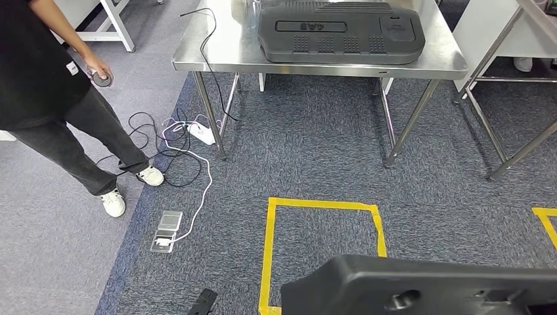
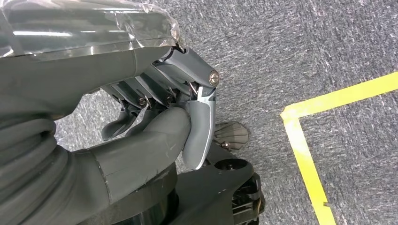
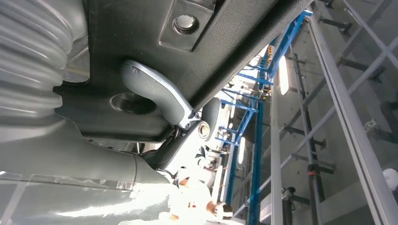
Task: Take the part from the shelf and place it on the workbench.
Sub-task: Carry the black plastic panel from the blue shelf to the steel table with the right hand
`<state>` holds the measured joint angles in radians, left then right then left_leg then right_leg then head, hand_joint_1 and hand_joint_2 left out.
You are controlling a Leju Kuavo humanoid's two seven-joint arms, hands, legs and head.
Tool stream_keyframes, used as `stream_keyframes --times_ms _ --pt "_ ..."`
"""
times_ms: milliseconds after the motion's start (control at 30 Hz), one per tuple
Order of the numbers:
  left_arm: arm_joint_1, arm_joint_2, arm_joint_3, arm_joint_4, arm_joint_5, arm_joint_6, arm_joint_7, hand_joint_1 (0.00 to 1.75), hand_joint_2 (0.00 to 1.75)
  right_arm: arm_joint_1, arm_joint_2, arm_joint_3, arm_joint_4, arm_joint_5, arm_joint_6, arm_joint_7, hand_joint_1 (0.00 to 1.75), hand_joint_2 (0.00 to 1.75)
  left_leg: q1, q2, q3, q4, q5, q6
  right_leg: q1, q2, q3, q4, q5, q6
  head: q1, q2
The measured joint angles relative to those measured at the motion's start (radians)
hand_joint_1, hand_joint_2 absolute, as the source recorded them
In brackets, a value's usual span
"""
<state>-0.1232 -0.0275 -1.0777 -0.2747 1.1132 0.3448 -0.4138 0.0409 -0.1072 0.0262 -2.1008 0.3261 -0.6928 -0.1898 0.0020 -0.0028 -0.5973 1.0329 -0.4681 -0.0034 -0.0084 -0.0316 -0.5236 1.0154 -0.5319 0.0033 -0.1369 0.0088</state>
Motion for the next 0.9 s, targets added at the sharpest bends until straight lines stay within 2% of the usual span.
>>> stream_keyframes --times_ms 467,700,900 --pt "0.006 0.0 0.0 0.0 0.009 0.011 0.001 1.75 1.75 0.013 -0.046 0.064 0.0 -0.054 0.004 0.014 1.75 1.75 0.0 0.0 0.0 0.0 0.0 0.0 0.0 0.0 0.0 0.0 0.0 0.0 0.0 0.0" --pt "0.012 0.0 0.0 0.0 0.01 0.011 0.004 1.75 1.75 0.029 -0.082 0.117 -0.006 -0.147 0.059 0.005 1.75 1.75 0.0 0.0 0.0 0.0 0.0 0.0 0.0 0.0 0.001 0.0 0.0 0.0 0.0 0.0" --pt "0.013 0.0 0.0 0.0 0.011 0.011 0.004 1.75 1.75 0.029 -0.1 0.151 -0.006 -0.161 0.075 0.003 1.75 1.75 0.0 0.0 0.0 0.0 0.0 0.0 0.0 0.0 0.001 0.0 0.0 0.0 0.0 0.0"
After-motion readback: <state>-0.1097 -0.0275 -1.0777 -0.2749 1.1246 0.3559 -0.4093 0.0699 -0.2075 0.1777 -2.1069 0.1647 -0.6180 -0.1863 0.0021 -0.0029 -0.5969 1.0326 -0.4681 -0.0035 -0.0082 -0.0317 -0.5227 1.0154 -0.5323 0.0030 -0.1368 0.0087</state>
